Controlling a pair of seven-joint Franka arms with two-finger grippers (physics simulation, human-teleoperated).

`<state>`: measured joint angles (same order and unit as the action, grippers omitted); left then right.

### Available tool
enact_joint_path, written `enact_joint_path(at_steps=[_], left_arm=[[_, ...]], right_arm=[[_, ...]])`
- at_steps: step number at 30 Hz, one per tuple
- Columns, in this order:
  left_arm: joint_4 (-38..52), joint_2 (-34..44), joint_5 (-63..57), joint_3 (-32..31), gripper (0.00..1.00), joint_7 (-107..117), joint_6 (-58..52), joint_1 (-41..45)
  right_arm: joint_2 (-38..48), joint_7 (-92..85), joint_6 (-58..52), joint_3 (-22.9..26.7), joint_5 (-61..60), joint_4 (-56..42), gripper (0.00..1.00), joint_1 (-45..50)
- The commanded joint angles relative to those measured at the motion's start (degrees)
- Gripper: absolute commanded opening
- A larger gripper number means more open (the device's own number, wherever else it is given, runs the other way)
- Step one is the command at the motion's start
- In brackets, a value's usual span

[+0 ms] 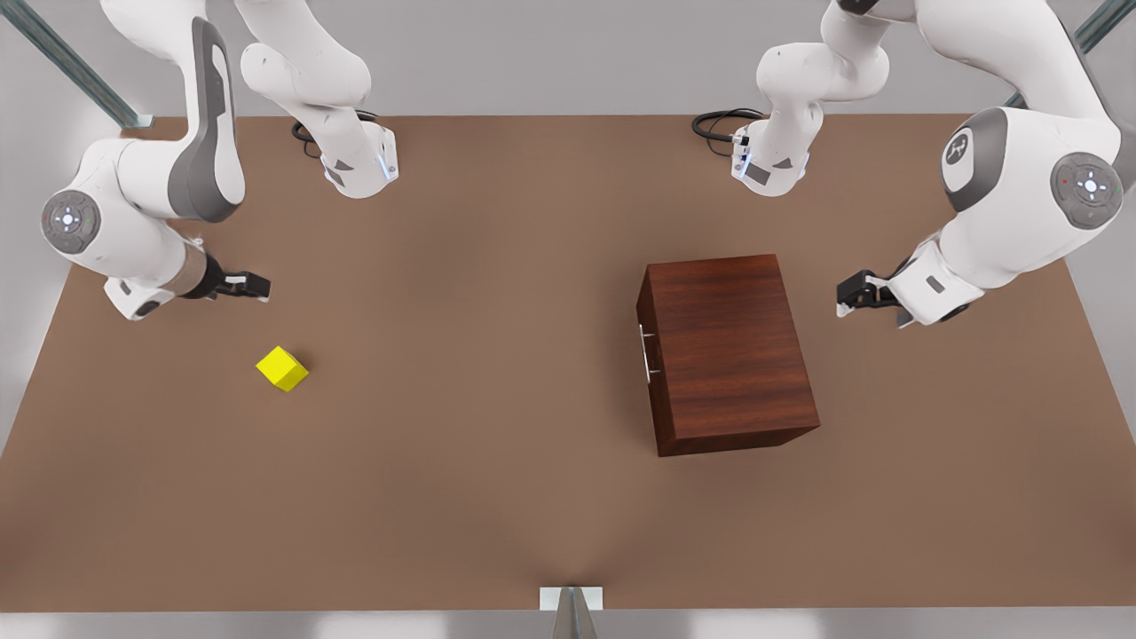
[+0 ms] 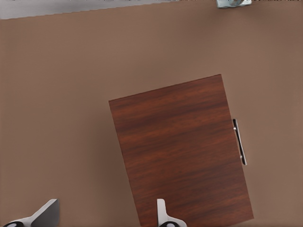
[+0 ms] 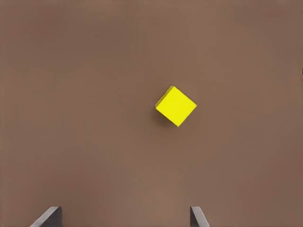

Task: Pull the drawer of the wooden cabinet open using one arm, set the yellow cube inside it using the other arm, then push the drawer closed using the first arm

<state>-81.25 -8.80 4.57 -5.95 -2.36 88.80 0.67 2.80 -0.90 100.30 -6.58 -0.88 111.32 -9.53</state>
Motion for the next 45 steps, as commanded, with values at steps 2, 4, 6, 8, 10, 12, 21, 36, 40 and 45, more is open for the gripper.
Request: enact_joint_path(at_steps=[2, 4, 6, 8, 10, 12, 21, 36, 40, 45], left_arm=[[0.04, -0.07, 0.09, -0.02, 1.00, 0.42, 1.20, 0.03], [-0.13, -1.48, -3.25, -0.11, 1.00, 5.42, 1.02, 4.33], [-0.31, -2.71, -3.43, -0.73, 1.00, 20.90, 1.81, 11.89], [1.62, -4.46, -8.08, -0.82, 1.00, 27.66, 1.81, 20.85], [7.15, -10.09, -9.85, -0.90, 1.00, 46.11, 1.81, 27.27], [16.12, -17.47, -9.85, -0.90, 1.00, 57.72, 1.90, 30.88], [21.66, -30.48, -17.14, -0.46, 1.00, 77.24, 9.46, 38.35], [18.41, -37.07, -31.91, -0.02, 1.00, 57.55, 4.19, 40.02], [17.18, -37.78, -32.70, -0.02, 1.00, 58.17, 1.38, 40.11], [16.22, -37.87, -32.78, 0.06, 1.00, 58.26, -0.65, 40.99]], right_arm=[[-0.69, -0.15, 8.95, -0.01, -0.53, -0.75, 1.00, 0.56], [-1.83, 0.72, 8.69, -0.18, -0.35, -2.16, 1.00, 0.65], [-2.80, 12.13, 7.28, 0.61, -0.70, -3.57, 1.00, -0.84], [-3.68, 19.89, 8.24, 0.08, -0.53, -3.57, 1.00, -0.93], [-5.70, 19.89, 9.83, 0.43, -0.97, -3.57, 1.00, -2.69], [-6.75, 20.15, 9.57, 0.52, -1.05, -4.01, 1.00, -2.78], [-12.73, 25.95, 18.79, 0.70, -2.37, -1.81, 1.00, -8.05], [-15.37, 28.50, 31.62, 0.52, -2.20, 6.71, 1.00, -8.05], [-15.98, 28.50, 33.64, 0.52, -2.20, 7.86, 1.00, -8.05], [-18.97, 29.73, 37.78, 0.43, -1.67, 9.09, 1.00, -7.61]])
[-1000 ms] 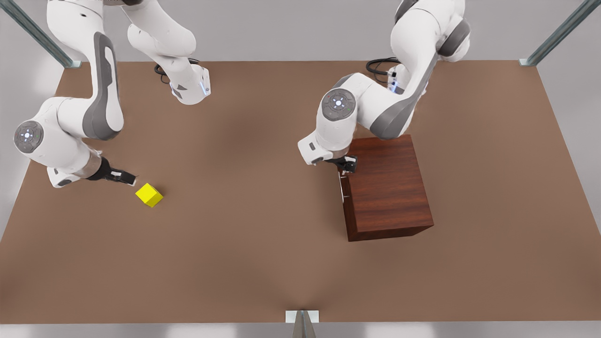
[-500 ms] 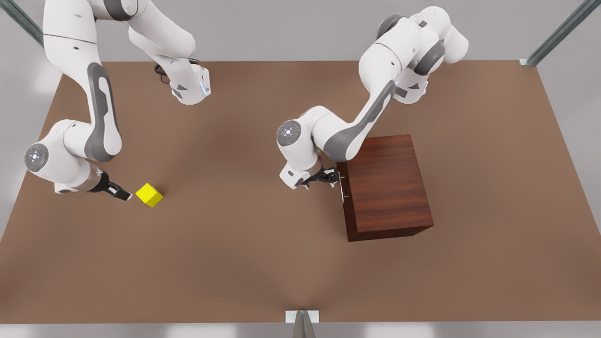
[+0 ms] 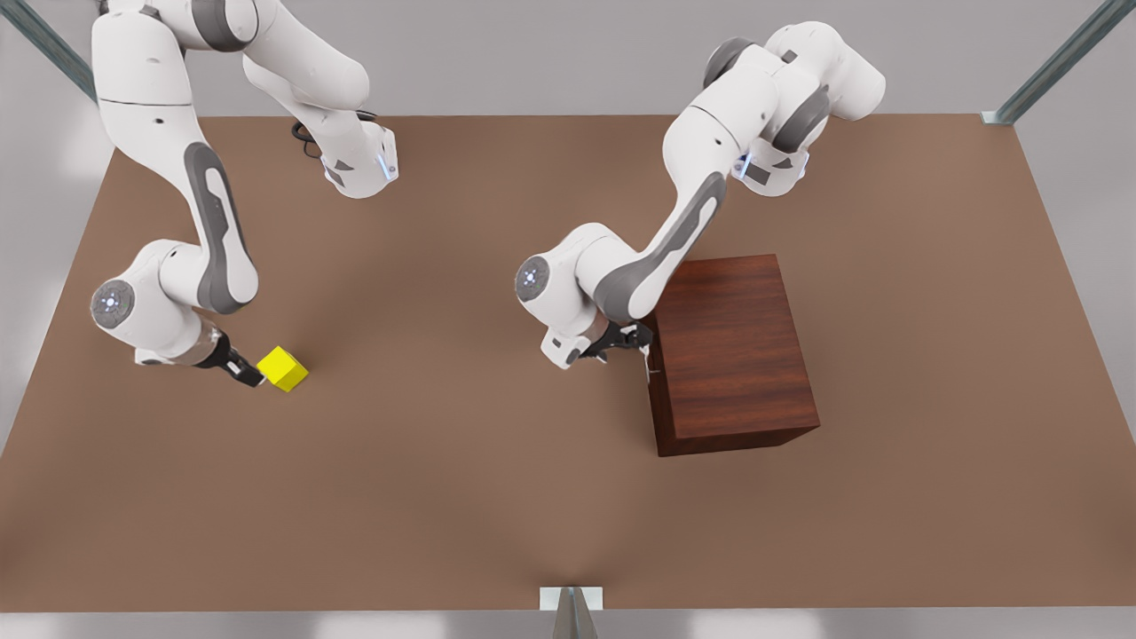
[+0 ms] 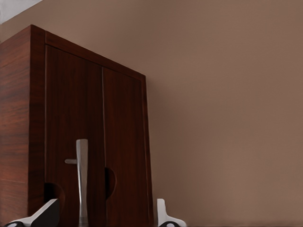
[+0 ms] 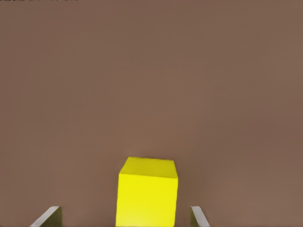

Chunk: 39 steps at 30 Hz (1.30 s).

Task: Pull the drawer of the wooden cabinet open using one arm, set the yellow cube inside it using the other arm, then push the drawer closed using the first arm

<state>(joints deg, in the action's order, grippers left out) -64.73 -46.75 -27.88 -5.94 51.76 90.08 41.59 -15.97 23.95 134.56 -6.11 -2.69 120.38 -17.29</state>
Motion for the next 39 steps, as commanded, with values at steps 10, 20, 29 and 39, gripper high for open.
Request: enact_joint_path(at_steps=[10, 20, 29, 39], left_arm=[[-1.90, -0.71, 0.81, -0.04, 1.00, 10.47, 2.90, -0.11], [-1.19, -0.88, 3.62, -0.12, 1.00, 12.14, 9.41, -0.28], [-1.02, -1.24, 3.27, -0.21, 1.00, 13.19, 10.90, 0.95], [1.00, -2.55, 2.22, -0.04, 1.00, 13.37, 10.90, 2.88]], right_arm=[[-3.01, 8.21, 6.51, -0.04, 6.12, 3.80, 1.00, 0.33], [-5.21, 10.85, 10.64, -0.04, 6.03, 5.83, 1.00, 0.50], [-8.46, 11.90, 13.89, -0.04, 6.03, 5.74, 1.00, 0.86], [-8.55, 12.34, 13.89, -0.04, 6.12, 6.00, 1.00, 0.86]])
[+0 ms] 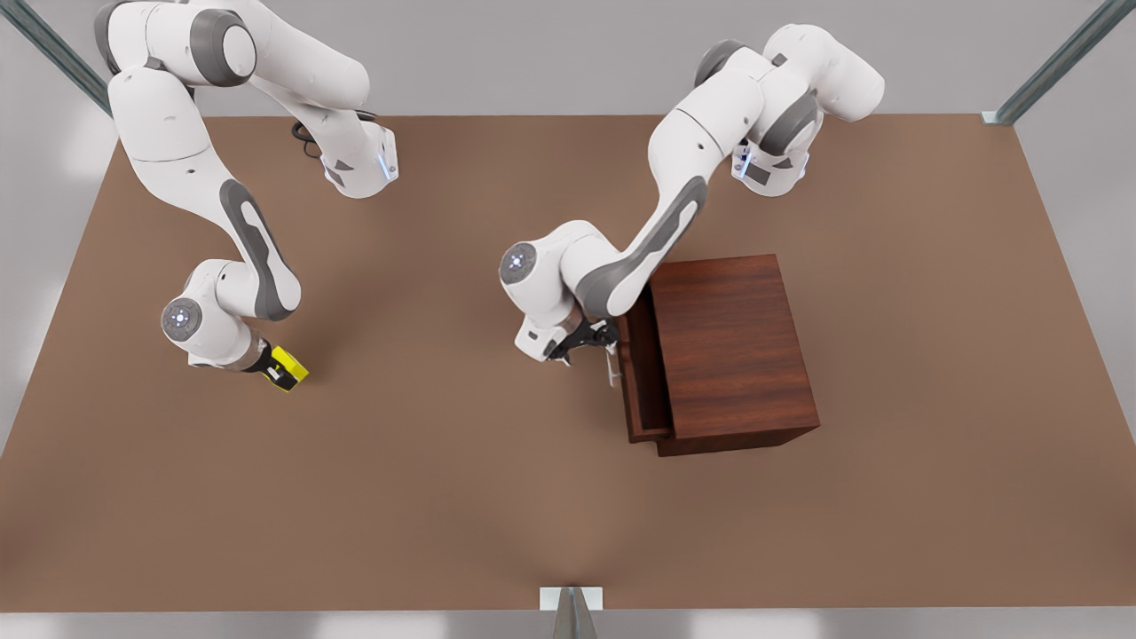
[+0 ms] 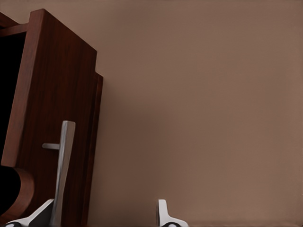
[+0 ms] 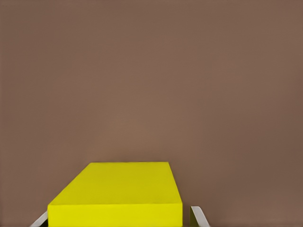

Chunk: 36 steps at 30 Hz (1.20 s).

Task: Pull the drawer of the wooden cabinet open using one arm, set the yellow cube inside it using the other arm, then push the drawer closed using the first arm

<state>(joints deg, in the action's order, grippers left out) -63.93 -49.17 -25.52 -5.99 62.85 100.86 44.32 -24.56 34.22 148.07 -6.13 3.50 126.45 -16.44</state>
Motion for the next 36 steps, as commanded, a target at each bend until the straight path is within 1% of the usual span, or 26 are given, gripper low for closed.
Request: enact_joint_path(at_steps=[1, 3, 5, 10, 13, 17, 21, 27, 31, 32, 33, 36], left_arm=[[0.56, -0.31, -0.15, 0.01, 1.00, 2.28, 0.13, 0.33], [0.65, -0.58, -0.94, 0.01, 1.00, 2.72, 0.22, 0.59], [1.17, -0.67, -0.94, 0.01, 1.00, 2.81, 0.66, 0.86], [1.96, -0.93, -0.94, 0.01, 1.00, 4.12, 1.89, 1.47], [1.96, -1.19, -0.85, 0.01, 1.00, 4.65, 2.68, 1.65], [2.05, -1.28, -0.94, -0.07, 1.00, 6.41, 4.35, 2.17], [2.23, -1.28, -0.85, -0.07, 1.00, 6.41, 4.44, 2.35], [2.32, -1.28, -0.94, 0.01, 1.00, 6.50, 4.17, 3.05], [2.40, -1.19, -0.85, -0.07, 1.00, 7.20, 3.82, 3.32], [2.32, -0.58, -0.85, -0.25, 1.00, 6.59, 2.33, 3.32], [2.32, 0.74, -0.50, -1.21, 1.00, 4.66, -1.88, 3.49], [2.49, 6.97, 0.64, -6.49, 1.00, 4.30, -13.14, 3.93]], right_arm=[[0.04, 2.08, 0.37, -0.02, -0.07, 0.11, 1.00, 0.00], [0.04, 2.25, 0.37, -0.02, -0.07, 0.20, 0.98, 0.00], [0.04, 2.69, 0.37, -0.02, -0.07, 0.20, 0.92, 0.00], [0.13, 2.87, 0.29, -0.02, 0.10, 0.20, 0.73, 0.09], [0.22, 2.87, 0.20, 0.07, 0.63, 0.20, 0.69, 0.00], [2.06, 2.95, -0.86, 0.16, 0.63, -0.15, 0.69, 0.00], [4.79, 2.87, -4.63, -0.02, 0.63, -0.77, 0.69, 0.00], [7.86, 3.22, -15.27, -0.90, 0.54, -6.21, 0.70, 0.09], [8.22, 3.74, -21.60, -1.25, 0.54, -11.22, 0.71, 0.09], [8.22, 3.75, -22.65, -1.25, 0.54, -12.10, 0.71, 0.09], [8.22, 3.75, -23.71, -1.69, 0.54, -13.07, 0.71, 0.09], [8.13, 5.85, -28.63, -2.48, 0.45, -16.85, 0.71, 0.09]])
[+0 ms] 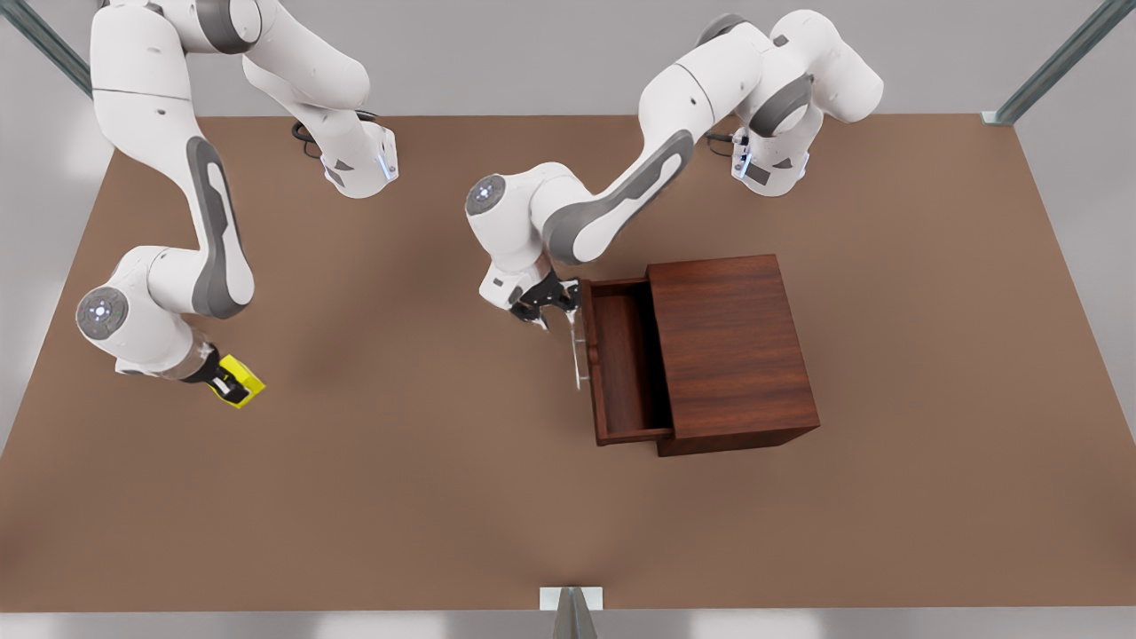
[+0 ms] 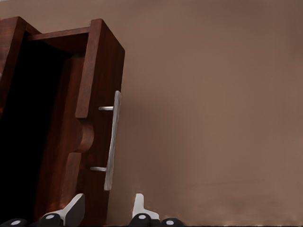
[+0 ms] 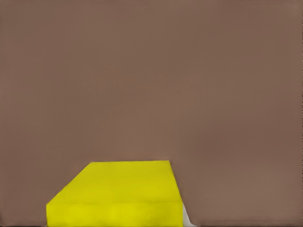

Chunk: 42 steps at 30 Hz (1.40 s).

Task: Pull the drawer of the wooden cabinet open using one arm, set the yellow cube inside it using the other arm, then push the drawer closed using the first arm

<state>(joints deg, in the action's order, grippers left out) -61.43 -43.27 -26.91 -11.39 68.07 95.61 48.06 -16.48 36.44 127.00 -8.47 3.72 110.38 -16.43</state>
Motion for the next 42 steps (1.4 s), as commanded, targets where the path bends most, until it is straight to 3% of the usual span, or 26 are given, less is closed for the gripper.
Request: enact_joint_path(at_steps=[1, 4, 6, 9, 11, 13, 17, 21, 24, 33, 42], left_arm=[[-0.01, 3.97, 4.06, -1.70, 1.00, -0.83, -10.87, 0.28], [-0.09, 8.02, 7.13, -1.97, 1.00, -3.54, -15.45, -1.73], [-0.36, 18.12, 17.77, -2.06, 1.00, -25.94, -24.50, -17.19], [-2.64, 23.22, 23.92, -1.79, 1.00, -61.19, -27.76, -41.45], [-27.16, 39.13, 26.65, -0.48, 1.00, -67.98, -8.68, -49.82], [-24.26, 37.56, 25.24, -0.21, 1.00, -66.93, -11.06, -49.73], [-22.07, 35.27, 35.44, 1.55, 1.00, -66.49, -12.64, -56.23], [-18.03, 32.11, 32.01, 1.46, 1.00, -67.10, -11.93, -55.88], [-12.57, 27.80, 30.79, 1.20, 1.00, -66.57, -9.57, -53.25], [-14.95, 26.48, 28.49, 1.46, 1.00, -66.57, -8.33, -53.95], [-15.83, 27.18, 28.41, 1.37, 1.00, -66.31, -7.45, -53.59]], right_arm=[[0.04, 5.31, -9.48, -0.93, 0.15, -2.09, 0.71, 0.08], [0.04, 11.27, -13.96, -3.91, -0.03, -5.52, 0.71, 0.08], [-0.13, 19.54, -17.57, -8.22, -0.11, -8.33, 0.71, 0.08], [-1.18, 32.90, -23.72, -10.95, -0.20, -14.48, 0.71, 4.82], [-3.47, 42.92, -27.77, -10.95, -1.60, -19.94, 0.71, 10.18], [-3.91, 52.67, -28.12, -10.86, -3.01, -21.61, 0.71, 15.28], [-7.34, 71.04, -27.24, -10.95, -7.58, -26.88, 0.71, 24.60], [-15.51, 84.93, -26.80, -10.78, -7.58, -39.88, 0.71, 33.65], [-21.22, 89.50, -25.13, -10.25, -7.50, -47.10, 0.71, 39.10], [-29.92, 102.07, -16.78, -9.10, -7.41, -55.53, 0.71, 47.37], [-34.41, 111.92, -9.75, -3.04, -7.32, -59.84, 0.72, 54.49]])
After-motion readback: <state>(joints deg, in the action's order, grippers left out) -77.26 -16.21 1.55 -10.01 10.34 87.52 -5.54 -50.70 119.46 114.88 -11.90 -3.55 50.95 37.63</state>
